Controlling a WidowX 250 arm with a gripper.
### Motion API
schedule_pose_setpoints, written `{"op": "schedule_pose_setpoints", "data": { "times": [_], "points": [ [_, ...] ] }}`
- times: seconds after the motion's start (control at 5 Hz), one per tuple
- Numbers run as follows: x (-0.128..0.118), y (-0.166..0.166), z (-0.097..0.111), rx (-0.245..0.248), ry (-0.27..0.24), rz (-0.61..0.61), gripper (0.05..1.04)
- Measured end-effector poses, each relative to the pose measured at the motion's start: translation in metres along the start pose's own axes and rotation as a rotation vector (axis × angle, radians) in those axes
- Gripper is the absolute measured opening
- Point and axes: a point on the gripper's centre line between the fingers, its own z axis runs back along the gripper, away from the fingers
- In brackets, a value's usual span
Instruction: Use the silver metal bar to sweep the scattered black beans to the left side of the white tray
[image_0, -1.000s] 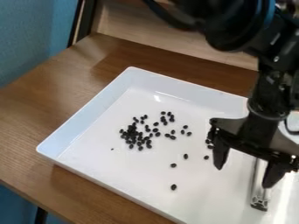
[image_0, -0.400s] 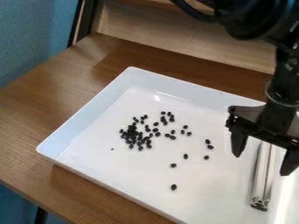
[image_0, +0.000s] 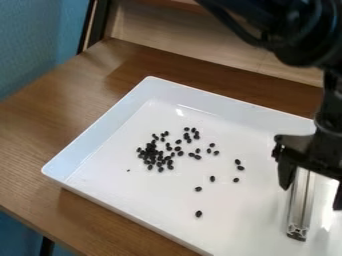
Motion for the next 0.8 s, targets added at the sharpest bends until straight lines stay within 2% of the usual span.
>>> {"op": "schedule_pose_setpoints", "data": {
  "times": [0.2, 0.6, 0.8],
  "points": [
    [0.004, -0.003, -0.005, -0.002, -0.006, -0.001, 0.951],
    [0.007, 0.005, -0.009, -0.006, -0.011, 0.028, 0.380],
    [0.001, 0.015, -0.008, 0.007, 0.000, 0.030, 0.370]
  ]
}}
